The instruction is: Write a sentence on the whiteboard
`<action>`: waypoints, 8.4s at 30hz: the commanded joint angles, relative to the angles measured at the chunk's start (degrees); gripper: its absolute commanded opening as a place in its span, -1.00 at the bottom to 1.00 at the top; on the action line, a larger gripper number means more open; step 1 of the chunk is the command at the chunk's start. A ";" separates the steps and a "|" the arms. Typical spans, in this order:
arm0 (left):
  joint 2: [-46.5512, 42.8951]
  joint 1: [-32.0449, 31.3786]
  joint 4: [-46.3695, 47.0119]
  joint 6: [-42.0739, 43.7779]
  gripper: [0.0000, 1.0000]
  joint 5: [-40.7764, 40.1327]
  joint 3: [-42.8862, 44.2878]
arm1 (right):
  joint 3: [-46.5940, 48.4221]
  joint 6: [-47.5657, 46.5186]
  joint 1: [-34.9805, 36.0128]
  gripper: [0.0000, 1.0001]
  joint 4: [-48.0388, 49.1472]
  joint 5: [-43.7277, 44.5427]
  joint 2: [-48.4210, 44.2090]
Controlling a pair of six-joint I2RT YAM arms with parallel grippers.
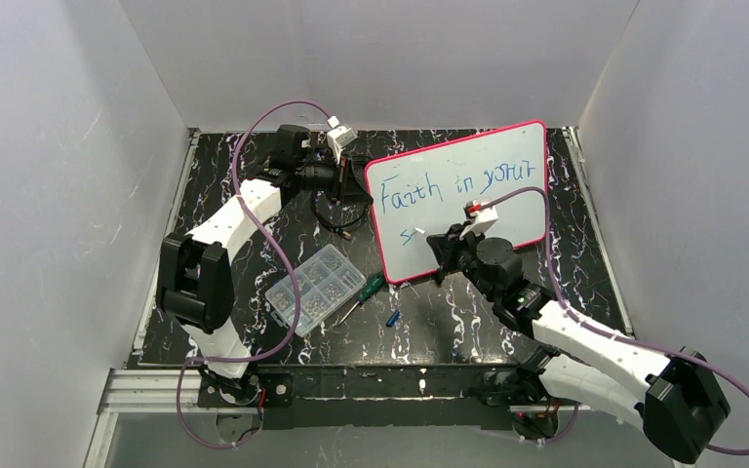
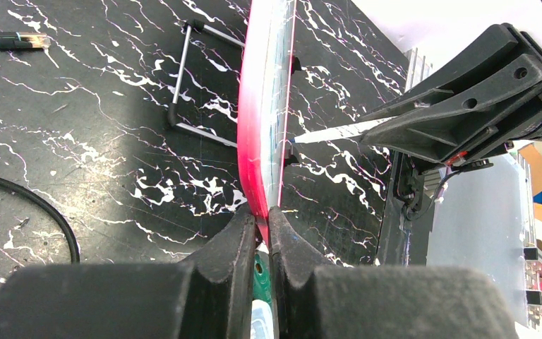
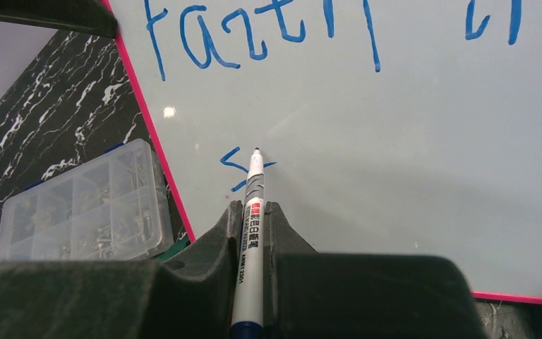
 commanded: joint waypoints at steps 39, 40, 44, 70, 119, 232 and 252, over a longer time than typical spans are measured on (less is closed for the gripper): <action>-2.97 -0.41 -1.24 0.64 -1.00 2.22 1.54 | -4.97 1.37 0.02 -0.97 -2.08 3.60 0.72; -2.96 -0.46 -1.24 0.65 -1.00 2.24 1.58 | -4.83 1.29 0.04 -0.97 -2.13 3.73 0.64; -3.07 -0.38 -1.32 0.64 -1.00 2.24 1.58 | -4.27 0.98 0.02 -0.97 -2.37 4.33 0.36; -2.89 -0.38 -1.42 0.90 -1.00 1.87 1.52 | 0.43 -2.25 0.04 -0.97 -3.13 5.69 -2.87; -2.38 -0.40 -1.28 0.64 -1.00 2.22 1.63 | -3.73 0.72 0.06 -0.97 -1.16 4.84 0.11; -2.35 -0.39 -1.07 0.43 -1.00 2.31 1.62 | -2.34 -1.02 -0.03 -0.97 -5.99 16.08 -3.11; -2.45 -0.38 -1.07 0.43 -1.00 2.39 1.65 | 1.14 -4.43 -0.07 -0.97 1.29 10.45 -2.06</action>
